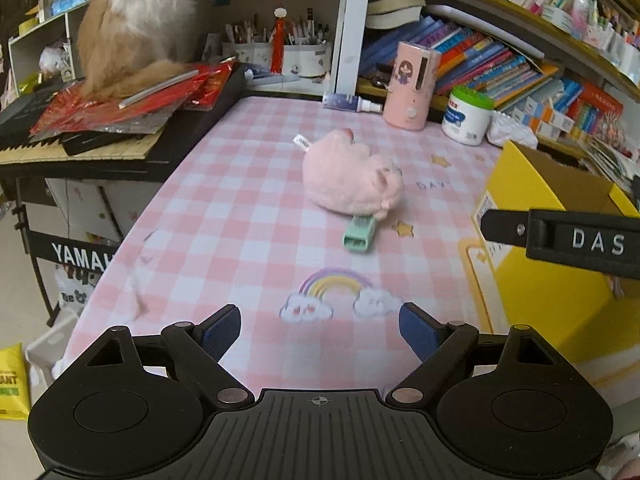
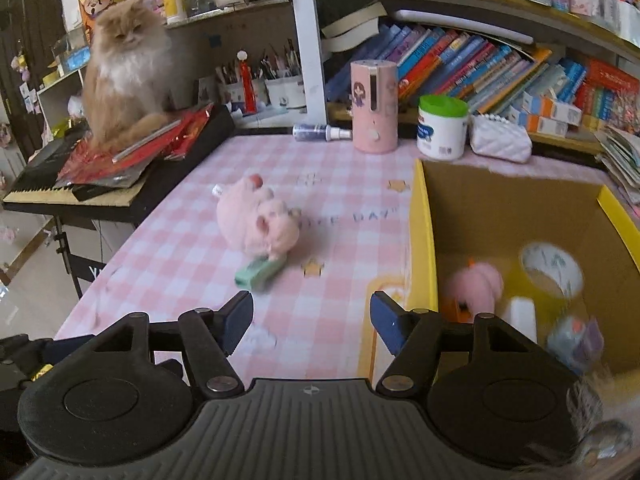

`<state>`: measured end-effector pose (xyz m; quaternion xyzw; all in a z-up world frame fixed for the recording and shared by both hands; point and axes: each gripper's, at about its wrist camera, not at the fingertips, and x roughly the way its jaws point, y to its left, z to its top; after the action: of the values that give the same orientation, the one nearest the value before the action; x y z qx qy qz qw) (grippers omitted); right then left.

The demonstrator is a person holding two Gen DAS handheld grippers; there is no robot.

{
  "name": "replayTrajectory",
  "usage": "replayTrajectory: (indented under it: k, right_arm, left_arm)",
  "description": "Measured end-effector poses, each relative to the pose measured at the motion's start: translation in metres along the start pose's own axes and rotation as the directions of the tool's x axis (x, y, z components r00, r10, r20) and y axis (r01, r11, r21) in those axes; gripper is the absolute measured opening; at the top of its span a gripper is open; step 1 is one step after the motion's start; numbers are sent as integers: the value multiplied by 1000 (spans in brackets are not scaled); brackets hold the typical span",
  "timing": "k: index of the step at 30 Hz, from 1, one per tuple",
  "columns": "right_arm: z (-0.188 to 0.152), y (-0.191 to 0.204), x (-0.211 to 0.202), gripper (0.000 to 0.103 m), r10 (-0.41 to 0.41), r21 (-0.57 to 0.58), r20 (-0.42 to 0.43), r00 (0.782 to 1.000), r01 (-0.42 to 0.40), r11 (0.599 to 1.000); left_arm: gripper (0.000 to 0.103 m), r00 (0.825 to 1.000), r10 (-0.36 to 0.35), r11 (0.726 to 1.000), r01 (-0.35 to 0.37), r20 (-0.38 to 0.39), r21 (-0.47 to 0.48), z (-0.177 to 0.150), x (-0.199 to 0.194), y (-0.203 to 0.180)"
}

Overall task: Organize objects
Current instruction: 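Reach the left tool to the green item while the right tool reaches the pink plush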

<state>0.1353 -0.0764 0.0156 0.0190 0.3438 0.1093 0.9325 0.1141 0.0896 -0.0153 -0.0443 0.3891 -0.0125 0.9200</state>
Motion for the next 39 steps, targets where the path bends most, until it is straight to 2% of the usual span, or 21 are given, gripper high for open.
replayTrajectory:
  k: [4, 9, 14, 19, 23, 28, 30, 32, 34, 36, 37, 39]
  right_arm:
    - [18, -7, 13, 64, 30, -7, 16, 999, -30, 1000]
    - [35, -22, 35, 63, 50, 27, -4, 999, -50, 998]
    - [49, -26, 48, 63, 81, 7, -22, 996, -81, 997]
    - [68, -26, 61, 64, 110, -4, -23, 994, -110, 994]
    - [81, -23, 81, 65, 153, -21, -52, 987, -155, 988]
    - [92, -24, 104, 72, 164, -21, -91, 982, -167, 986]
    - [95, -25, 110, 73, 160, -17, -93, 983, -162, 987]
    - [99, -26, 116, 74, 164, -16, -106, 981, -167, 986]
    - [103, -24, 123, 76, 175, -24, -122, 977, -179, 983]
    - [107, -18, 130, 81, 184, -51, -139, 973, -193, 980]
    - [108, -14, 133, 83, 189, -62, -144, 971, -200, 978]
    - [111, -3, 146, 84, 214, -93, -176, 961, -232, 968]
  left_arm:
    - [88, 1000, 9, 1000, -9, -7, -2, 11, 15, -7]
    - [88, 1000, 13, 1000, -13, -18, 14, 23, 34, -16]
    - [88, 999, 1, 1000, 0, -40, 3, 33, 61, -24]
    - [87, 1000, 5, 998, -3, -29, 70, 46, 86, -35]
    - [87, 999, 20, 996, -16, -49, 85, 53, 108, -38]
    - [79, 998, 9, 991, -1, -65, 132, 58, 127, -43]
    - [68, 997, 7, 990, 4, -81, 142, 59, 133, -42]
    - [51, 994, 1, 990, 14, -105, 143, 60, 139, -40]
    - [42, 995, -3, 988, 18, -101, 155, 58, 138, -39]
    - [26, 996, -14, 986, 30, -93, 166, 54, 135, -40]
    - [23, 995, -13, 986, 28, -94, 165, 52, 132, -40]
    - [23, 994, -21, 990, 36, -108, 139, 49, 126, -37]
